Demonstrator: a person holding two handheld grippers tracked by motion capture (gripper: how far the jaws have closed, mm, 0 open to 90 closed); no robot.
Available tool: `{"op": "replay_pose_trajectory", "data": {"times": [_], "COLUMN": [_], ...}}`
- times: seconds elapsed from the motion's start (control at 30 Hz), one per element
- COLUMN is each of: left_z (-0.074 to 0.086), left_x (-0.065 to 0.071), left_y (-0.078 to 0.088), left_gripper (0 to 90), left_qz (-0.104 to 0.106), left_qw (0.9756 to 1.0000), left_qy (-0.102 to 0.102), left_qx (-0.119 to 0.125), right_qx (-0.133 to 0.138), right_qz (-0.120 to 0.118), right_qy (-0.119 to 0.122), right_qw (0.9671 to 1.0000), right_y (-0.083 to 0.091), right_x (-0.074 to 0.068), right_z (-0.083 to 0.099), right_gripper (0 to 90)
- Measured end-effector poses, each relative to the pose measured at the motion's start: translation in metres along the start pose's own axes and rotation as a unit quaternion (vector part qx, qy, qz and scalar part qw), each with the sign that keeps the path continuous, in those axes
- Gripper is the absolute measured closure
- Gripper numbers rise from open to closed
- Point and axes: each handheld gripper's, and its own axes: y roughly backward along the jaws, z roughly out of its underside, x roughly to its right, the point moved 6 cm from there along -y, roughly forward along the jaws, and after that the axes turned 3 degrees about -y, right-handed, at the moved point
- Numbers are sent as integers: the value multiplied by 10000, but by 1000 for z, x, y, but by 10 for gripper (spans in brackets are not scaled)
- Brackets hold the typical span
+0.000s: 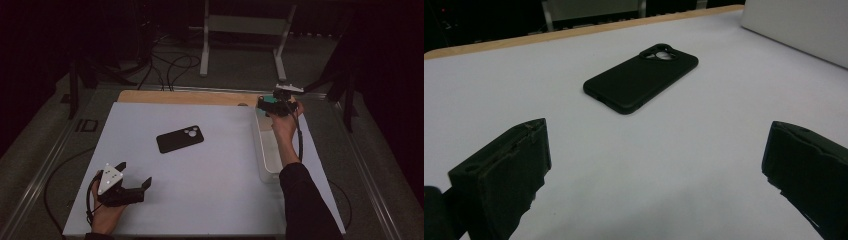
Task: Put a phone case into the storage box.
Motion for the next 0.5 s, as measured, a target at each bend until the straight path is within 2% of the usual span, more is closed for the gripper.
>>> {"op": "replay_pose_trajectory", "data": {"times": [0.13,0.2,0.23,0.5], "left_z": [0,0,0,0], "left_x": [0,0,0,0], "left_y": [0,0,0,-1], "left_gripper": [0,0,0,0], "left_qz": [-3,-5,-8,-12], "left_qw": [10000,10000,10000,10000], "left_qy": [-12,-15,-15,-36], "left_qx": [-4,-7,-7,-30], "right_qx": [-72,-138,-135,-47], "right_qz": [-108,-256,-270,-685], "right_qy": [-54,22,90,133], "right_qw": [9999,9996,9995,9976], "right_y": [3,6,8,31], "right_x": [-1,-5,-6,-17], "right_z": [2,3,3,7], "right_gripper": [87,87,87,87]}}
